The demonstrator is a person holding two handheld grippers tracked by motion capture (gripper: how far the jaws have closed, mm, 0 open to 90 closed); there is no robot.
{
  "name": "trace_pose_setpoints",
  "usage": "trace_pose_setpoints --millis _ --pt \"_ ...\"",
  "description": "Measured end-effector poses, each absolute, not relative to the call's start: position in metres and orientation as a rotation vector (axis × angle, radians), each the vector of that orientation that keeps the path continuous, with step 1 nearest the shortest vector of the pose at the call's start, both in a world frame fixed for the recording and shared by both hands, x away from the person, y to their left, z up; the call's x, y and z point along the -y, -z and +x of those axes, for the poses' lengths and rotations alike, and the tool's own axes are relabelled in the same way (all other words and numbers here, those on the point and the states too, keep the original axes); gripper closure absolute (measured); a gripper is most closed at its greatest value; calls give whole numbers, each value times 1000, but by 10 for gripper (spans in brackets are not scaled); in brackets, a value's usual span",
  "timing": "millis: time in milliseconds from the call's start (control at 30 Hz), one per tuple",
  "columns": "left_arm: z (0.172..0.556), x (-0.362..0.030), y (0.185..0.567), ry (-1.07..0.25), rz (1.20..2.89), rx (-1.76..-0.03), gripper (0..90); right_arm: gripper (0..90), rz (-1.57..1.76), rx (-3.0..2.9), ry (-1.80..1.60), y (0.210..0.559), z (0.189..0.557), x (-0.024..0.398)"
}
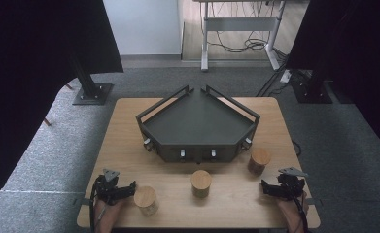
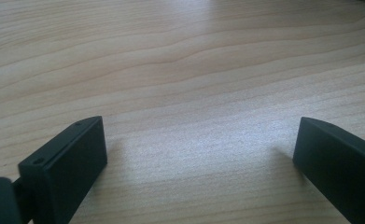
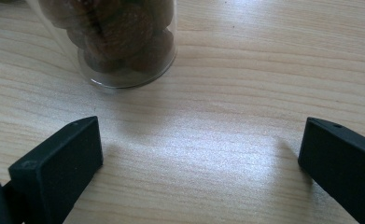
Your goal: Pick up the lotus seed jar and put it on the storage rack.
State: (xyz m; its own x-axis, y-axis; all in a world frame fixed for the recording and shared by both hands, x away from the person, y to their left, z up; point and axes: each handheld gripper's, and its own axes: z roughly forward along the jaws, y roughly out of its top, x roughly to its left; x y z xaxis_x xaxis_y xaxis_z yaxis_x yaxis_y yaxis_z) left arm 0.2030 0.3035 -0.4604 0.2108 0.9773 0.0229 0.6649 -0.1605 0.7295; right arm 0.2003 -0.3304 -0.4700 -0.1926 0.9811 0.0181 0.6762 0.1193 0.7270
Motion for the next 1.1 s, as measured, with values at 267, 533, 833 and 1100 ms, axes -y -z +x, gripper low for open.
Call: trace_pose_setpoints --millis 267,533,833,1100 --pt "200 -306 461 -683 1901 -1499 39 0 1607 -1923 -846 470 199 329" --pt "188 -308 465 -735 1868 -1438 42 0 1610 -1919 -846 470 198 329" --pt "180 -310 466 -768 1827 -1414 44 0 1610 -1919 -847 470 198 329" --pt "173 -314 465 -777 1781 -1398 48 0 1609 -1920 -848 470 198 329"
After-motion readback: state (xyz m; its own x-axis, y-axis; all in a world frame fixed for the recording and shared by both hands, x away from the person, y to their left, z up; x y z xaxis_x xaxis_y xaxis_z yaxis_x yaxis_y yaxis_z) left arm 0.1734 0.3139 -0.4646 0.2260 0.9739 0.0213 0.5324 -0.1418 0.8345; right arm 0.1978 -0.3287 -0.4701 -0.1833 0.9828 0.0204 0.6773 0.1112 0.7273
